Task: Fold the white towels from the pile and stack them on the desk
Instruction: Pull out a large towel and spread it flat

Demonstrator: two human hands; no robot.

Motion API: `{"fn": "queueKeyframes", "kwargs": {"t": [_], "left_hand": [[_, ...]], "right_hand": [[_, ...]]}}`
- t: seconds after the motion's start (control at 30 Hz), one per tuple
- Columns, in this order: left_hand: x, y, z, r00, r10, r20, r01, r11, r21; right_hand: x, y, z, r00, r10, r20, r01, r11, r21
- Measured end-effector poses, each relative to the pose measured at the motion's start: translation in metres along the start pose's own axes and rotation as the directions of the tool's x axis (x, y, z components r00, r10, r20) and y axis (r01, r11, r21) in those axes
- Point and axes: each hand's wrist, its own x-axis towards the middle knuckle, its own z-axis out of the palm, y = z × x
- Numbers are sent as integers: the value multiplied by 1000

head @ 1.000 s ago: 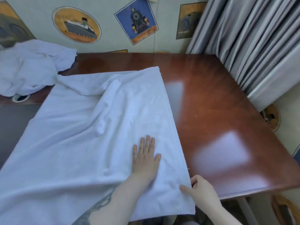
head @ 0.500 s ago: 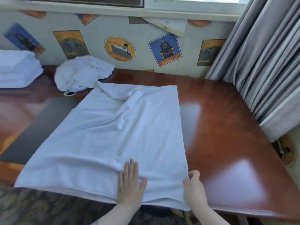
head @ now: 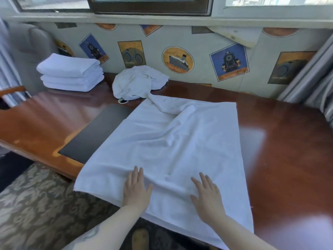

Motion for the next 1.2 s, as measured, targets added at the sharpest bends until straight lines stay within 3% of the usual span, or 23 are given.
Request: {"fn": "queueKeyframes", "kwargs": {"t": [0.1,0.27,0.57,0.8,0.93,1.0,1.07,1.13,1.17,1.2], "left_hand": [[29,-29,-13,999,15,46,-21,992,125],[81,-69,-23,978,31,205,-66,984,163],[165,-74,-37,941,271,203,-308,934,180],[217,-53,-38,924,294,246,-338,927,161],[252,-30,-59,882,306,360,-347,937,53],[262,-31,-82,846,360,394,-341,932,-120],[250,-54,-99,875,386,292,-283,897,-340],[218,-90,-105,941,333,54,-296,893,-338],[200,-107,-105,947,318,-44,-318,908,-273],[183,-123,-102,944,322,-73,-330,919,-215]], "right_hand": [[32,-25,11,994,33,102,-34,999,6],[85,-57,40,949,203,239,-199,979,-42],[153,-47,30,928,289,238,-263,956,-132],[201,-32,10,897,330,293,-302,943,-138],[241,-30,-9,862,394,320,-372,919,-129],[248,-46,-19,855,445,265,-438,894,-88],[235,-78,-17,884,468,12,-468,883,25],[206,-121,1,888,318,-331,-261,943,206],[188,-146,12,904,185,-386,-99,967,233],[172,-167,25,939,23,-342,48,979,198]]}}
